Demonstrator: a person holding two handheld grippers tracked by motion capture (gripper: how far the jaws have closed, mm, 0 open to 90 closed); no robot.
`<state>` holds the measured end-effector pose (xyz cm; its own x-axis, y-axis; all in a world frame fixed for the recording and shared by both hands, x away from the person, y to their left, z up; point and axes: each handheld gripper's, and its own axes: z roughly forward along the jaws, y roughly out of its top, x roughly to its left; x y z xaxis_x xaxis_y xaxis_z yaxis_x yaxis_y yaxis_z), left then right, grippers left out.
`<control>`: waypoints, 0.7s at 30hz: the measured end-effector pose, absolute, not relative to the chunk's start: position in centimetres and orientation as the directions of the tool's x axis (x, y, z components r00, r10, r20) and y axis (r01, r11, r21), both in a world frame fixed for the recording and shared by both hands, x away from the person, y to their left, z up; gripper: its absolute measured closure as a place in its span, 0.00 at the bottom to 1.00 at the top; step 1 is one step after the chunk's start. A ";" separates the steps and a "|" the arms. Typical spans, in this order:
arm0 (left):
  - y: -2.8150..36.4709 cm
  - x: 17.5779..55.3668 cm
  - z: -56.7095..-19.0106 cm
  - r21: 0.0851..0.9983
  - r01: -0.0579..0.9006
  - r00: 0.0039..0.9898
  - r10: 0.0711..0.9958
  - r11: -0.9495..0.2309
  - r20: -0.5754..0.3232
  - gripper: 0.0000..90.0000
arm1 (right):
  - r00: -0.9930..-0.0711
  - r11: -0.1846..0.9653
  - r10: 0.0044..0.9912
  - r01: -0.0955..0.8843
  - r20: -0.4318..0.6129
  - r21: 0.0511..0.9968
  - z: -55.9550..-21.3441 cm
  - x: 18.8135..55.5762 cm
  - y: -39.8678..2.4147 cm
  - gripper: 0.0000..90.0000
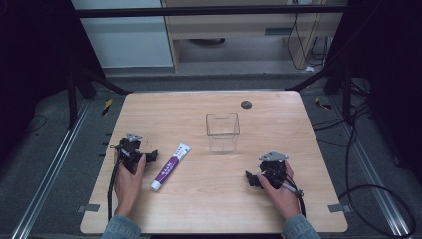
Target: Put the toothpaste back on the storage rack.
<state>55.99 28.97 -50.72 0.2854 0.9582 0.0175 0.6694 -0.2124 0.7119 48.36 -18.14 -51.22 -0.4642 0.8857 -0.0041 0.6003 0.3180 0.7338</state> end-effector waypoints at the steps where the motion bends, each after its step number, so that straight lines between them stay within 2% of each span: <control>1: 28.9 56.0 -50.7 0.712 0.670 0.282 0.959 -0.210 0.017 0.00 | -0.464 0.318 0.886 0.600 -0.004 0.734 -51.2 48.4 -18.1 0.06; 11: 28.6 55.9 -50.7 0.713 0.671 0.275 0.961 -0.204 0.017 0.00 | -0.472 0.322 0.882 0.599 -0.002 0.733 -51.2 48.4 -18.2 0.06; 15: 28.7 55.6 -50.7 0.712 0.664 0.308 0.951 -0.228 0.018 0.00 | -0.472 0.322 0.882 0.599 -0.002 0.733 -51.2 48.4 -18.2 0.06; 18: 28.7 55.1 -50.1 0.706 0.668 0.304 0.952 -0.238 0.034 0.05 | -0.472 0.322 0.881 0.600 -0.001 0.732 -51.2 48.5 -18.2 0.06; 21: 28.6 54.6 -49.6 0.718 0.653 0.307 0.951 -0.242 0.042 0.03 | -0.475 0.325 0.880 0.599 -0.001 0.732 -51.2 48.5 -18.2 0.06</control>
<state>54.58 28.56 -49.58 0.3066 0.9509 0.0421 0.6531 -0.2423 0.7175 48.47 -18.18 -51.22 -0.4753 0.8798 -0.0013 0.5986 0.3245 0.7323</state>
